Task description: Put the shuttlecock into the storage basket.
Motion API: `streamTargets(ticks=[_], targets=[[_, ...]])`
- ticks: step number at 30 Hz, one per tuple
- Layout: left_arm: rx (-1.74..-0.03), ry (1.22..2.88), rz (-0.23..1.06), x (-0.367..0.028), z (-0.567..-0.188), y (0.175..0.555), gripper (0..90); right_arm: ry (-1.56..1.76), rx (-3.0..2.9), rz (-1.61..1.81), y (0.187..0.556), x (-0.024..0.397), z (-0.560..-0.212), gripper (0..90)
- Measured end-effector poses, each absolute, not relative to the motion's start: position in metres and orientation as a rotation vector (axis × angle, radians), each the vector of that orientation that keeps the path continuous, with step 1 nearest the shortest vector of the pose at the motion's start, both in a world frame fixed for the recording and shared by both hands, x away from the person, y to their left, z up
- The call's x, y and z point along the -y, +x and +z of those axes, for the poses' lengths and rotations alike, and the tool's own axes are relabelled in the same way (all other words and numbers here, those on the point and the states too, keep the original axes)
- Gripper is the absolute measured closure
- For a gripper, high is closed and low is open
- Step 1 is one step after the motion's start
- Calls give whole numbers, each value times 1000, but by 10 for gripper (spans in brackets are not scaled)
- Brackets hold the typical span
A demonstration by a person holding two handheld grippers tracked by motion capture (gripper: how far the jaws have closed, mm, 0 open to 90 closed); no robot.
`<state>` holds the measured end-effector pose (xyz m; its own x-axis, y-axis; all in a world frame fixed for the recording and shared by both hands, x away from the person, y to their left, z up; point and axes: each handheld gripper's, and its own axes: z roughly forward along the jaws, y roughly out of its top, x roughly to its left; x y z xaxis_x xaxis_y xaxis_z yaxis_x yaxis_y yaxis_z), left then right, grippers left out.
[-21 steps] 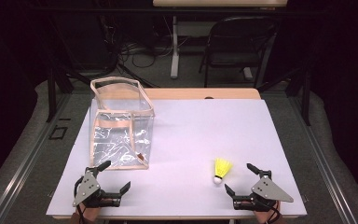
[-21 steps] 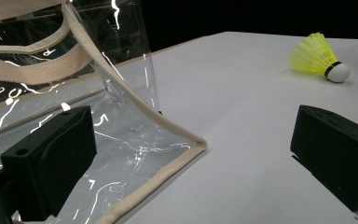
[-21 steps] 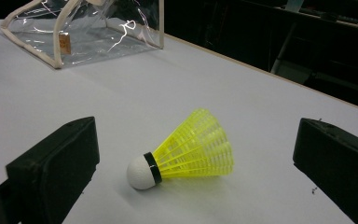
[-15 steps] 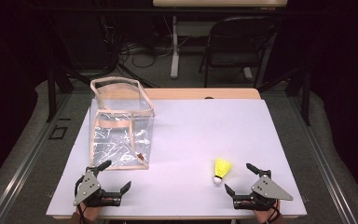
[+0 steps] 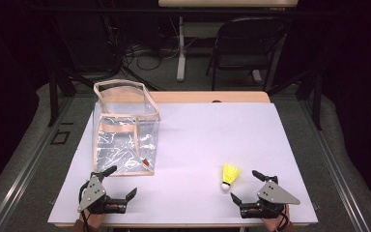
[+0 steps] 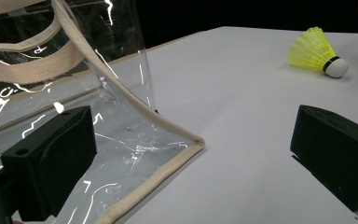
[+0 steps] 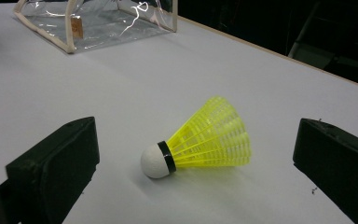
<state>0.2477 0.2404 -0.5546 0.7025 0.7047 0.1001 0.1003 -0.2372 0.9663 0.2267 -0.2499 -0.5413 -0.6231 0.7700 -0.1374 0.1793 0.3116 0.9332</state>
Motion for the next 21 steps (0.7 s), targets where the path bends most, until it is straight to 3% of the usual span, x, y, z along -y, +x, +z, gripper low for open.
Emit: streamTargets(ticks=[21], targets=[[-642,1744,636,-240,-555,248,1,903,-2151,1274,247,244,-537,0]])
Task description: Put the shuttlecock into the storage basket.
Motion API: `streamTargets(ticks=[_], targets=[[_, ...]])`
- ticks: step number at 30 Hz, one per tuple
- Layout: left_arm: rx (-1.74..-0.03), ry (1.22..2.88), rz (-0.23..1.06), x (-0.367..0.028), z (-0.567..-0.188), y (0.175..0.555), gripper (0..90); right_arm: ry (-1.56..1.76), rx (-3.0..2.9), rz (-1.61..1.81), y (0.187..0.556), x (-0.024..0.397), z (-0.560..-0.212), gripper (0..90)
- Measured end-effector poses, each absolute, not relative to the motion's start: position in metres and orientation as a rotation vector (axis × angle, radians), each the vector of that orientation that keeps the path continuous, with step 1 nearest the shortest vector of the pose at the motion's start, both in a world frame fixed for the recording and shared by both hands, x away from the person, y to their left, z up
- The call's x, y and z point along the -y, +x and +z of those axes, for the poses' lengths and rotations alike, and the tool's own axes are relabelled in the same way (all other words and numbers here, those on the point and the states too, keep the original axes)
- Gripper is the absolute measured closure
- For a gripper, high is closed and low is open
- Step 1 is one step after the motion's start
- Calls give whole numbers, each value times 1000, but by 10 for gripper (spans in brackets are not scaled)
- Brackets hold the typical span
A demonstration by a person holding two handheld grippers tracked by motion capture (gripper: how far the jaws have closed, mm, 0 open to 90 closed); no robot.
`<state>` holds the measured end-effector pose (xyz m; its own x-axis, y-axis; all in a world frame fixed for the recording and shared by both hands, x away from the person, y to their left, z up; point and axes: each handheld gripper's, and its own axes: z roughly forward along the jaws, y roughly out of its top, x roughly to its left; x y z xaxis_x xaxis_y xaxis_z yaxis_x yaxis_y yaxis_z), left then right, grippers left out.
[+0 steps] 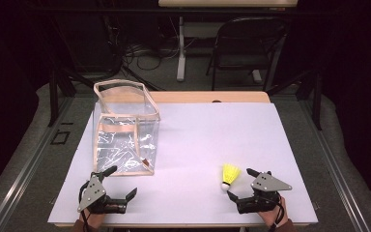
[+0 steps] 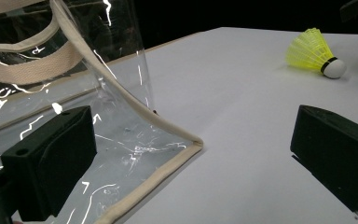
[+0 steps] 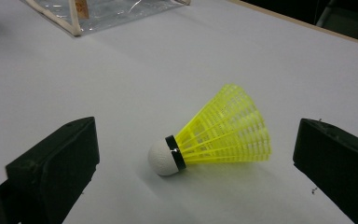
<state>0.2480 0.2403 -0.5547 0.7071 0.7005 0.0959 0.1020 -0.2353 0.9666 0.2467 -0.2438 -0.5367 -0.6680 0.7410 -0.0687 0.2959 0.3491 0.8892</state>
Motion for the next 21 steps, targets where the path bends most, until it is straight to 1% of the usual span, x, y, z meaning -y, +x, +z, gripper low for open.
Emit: streamTargets(ticks=[21], targets=[[-648,1752,638,-239,-555,249,1,932,-2265,1250,259,245,-527,0]])
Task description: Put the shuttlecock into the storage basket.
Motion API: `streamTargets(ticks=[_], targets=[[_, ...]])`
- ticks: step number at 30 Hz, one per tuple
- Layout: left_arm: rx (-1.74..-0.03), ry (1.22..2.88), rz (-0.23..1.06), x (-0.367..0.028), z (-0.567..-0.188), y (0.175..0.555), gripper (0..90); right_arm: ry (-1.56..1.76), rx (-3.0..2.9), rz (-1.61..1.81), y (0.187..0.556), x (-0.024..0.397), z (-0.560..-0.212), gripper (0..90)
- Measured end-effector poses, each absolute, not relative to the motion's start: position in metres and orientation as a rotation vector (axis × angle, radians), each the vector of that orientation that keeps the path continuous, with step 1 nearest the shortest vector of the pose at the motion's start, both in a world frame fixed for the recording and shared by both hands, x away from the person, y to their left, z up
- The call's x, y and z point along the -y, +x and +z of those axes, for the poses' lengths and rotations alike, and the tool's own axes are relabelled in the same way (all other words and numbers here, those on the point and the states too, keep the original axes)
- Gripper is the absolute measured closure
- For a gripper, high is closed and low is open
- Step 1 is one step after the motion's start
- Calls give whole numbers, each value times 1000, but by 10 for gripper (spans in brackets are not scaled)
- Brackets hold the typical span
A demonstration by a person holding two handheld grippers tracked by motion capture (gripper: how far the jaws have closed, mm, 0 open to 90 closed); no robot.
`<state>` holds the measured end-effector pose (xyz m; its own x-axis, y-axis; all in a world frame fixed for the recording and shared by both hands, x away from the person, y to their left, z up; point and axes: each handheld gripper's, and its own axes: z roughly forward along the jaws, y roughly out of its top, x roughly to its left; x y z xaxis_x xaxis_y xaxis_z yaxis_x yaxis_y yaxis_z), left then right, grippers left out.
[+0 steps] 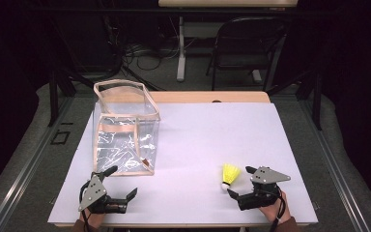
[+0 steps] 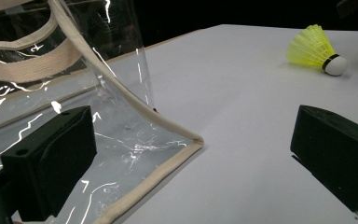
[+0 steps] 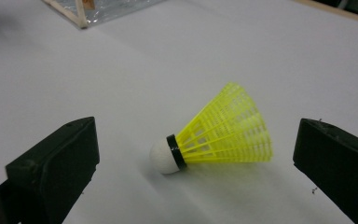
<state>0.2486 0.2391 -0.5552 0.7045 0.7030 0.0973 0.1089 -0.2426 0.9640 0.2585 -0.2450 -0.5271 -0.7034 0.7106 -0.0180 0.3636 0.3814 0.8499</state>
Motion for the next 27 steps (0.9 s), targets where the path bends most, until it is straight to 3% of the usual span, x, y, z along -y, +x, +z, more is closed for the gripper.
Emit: streamTargets(ticks=[27], targets=[[-640,1754,634,-238,-555,250,1,933,-2391,1136,280,240,-513,0]])
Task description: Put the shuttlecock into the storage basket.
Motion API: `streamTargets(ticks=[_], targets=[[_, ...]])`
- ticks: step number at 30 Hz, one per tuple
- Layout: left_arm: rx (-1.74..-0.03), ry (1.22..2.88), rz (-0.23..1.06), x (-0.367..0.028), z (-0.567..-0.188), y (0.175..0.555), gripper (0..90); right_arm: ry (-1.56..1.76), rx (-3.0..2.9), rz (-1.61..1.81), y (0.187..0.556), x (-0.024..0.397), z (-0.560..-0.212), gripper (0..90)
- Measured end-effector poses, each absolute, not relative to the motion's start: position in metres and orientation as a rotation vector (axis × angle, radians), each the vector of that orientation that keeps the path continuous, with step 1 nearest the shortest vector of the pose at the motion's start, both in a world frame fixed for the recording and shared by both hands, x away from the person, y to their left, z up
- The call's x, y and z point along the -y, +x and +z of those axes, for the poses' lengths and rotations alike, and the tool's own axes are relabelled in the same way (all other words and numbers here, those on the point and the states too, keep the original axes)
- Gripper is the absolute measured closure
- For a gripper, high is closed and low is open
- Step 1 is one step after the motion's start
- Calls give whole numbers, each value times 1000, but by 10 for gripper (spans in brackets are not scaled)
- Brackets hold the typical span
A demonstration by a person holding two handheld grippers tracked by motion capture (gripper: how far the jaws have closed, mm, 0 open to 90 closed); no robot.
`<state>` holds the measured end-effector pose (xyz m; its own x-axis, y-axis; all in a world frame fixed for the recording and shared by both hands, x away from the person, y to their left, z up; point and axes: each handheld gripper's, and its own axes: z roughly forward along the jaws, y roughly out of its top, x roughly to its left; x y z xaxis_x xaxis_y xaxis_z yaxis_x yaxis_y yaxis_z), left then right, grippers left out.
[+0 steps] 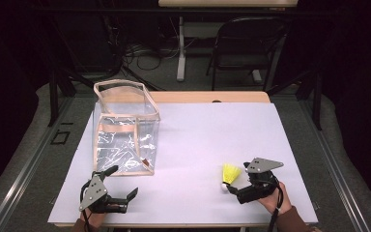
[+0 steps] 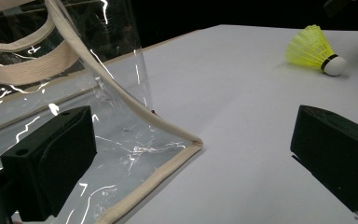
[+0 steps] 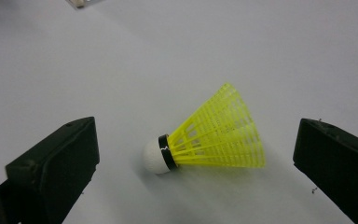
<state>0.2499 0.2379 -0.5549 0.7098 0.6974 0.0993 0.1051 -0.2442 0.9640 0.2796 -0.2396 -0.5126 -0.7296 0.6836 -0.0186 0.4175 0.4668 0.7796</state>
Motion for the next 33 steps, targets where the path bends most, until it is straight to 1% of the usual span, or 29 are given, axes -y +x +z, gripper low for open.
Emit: streamTargets(ticks=[23,33], targets=[[-634,1750,630,-238,-555,250,1,913,-2496,1061,310,230,-500,0],[-637,1757,626,-238,-555,251,1,910,-2538,1006,319,226,-500,9]])
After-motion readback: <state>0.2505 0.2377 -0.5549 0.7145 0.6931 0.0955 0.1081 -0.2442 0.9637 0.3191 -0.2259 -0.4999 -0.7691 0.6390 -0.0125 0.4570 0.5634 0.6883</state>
